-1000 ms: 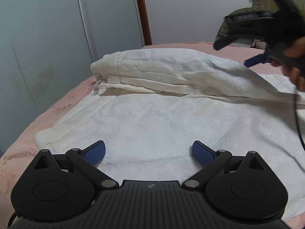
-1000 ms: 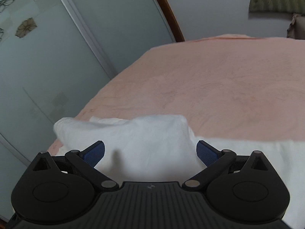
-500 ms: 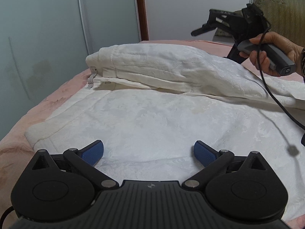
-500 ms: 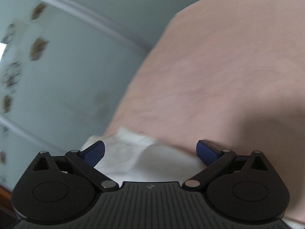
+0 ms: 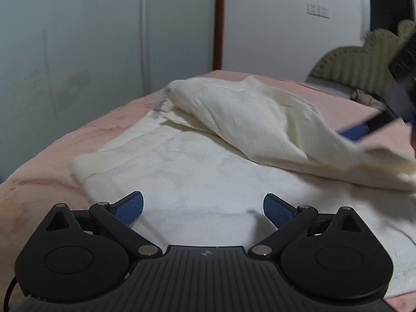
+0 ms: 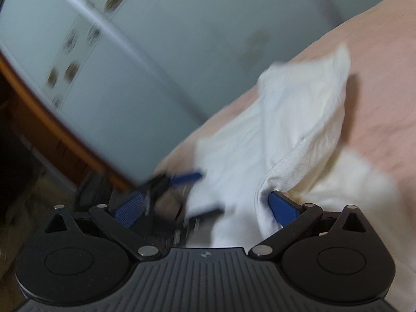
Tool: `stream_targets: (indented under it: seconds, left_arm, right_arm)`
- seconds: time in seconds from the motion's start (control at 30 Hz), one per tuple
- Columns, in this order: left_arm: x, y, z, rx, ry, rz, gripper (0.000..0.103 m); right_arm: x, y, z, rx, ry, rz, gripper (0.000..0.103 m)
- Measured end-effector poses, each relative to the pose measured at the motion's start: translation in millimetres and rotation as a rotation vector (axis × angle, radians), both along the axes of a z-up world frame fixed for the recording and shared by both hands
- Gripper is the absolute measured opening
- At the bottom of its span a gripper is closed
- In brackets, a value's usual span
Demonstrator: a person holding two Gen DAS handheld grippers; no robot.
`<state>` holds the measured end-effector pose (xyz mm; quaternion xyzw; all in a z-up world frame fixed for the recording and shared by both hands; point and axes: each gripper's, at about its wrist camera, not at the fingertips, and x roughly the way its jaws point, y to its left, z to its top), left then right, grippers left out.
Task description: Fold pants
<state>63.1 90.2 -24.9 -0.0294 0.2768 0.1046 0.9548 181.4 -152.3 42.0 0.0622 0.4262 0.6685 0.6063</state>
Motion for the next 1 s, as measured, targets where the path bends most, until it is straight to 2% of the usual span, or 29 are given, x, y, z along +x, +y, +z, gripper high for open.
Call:
stream_targets:
  seconds: [0.07,0.1,0.2,0.27,0.33,0.37,0.53,0.67,0.77,0.87,1.0]
  left_arm:
    - [-6,7,1,0.024,0.005,0.037,0.100]
    - [-7,11,2,0.036,0.012,0.049,0.100]
    - [-6,21,9,0.021,0.014,0.081,0.099]
    - [-5,26,20,-0.003,-0.014,0.084,0.099]
    - [-3,29,34,-0.011,-0.052,0.077,0.099]
    - [-1,30,42,-0.021,-0.066,0.066,0.099]
    - [12,53,68,-0.167,-0.074,0.071,0.099]
    - [17,64,69,-0.229,-0.060,0.108,0.097]
    - [15,70,68,-0.296,-0.052,0.072,0.096]
    - [13,67,66,-0.322,-0.062,0.019,0.095]
    - [9,64,59,-0.383,-0.062,-0.039,0.096]
  right_arm:
    - [0,2,1,-0.075,-0.063,-0.042,0.103]
    - [4,-1,-1,-0.095,-0.065,-0.085,0.103]
    - [26,-16,-7,-0.079,-0.018,-0.228,0.103]
    - [34,-23,-12,-0.051,0.001,-0.267,0.103]
    - [24,-13,-11,-0.044,-0.018,-0.258,0.103]
    - [17,-4,-10,-0.050,-0.056,-0.227,0.103]
    - [-37,34,4,-0.192,-0.342,-0.153,0.103]
    - [-72,40,3,-0.259,-0.480,-0.108,0.103]
    - [-96,36,-1,-0.287,-0.539,-0.050,0.103]
    - [-116,31,-4,-0.316,-0.585,-0.012,0.103]
    - [-124,19,-8,-0.308,-0.564,-0.031,0.103]
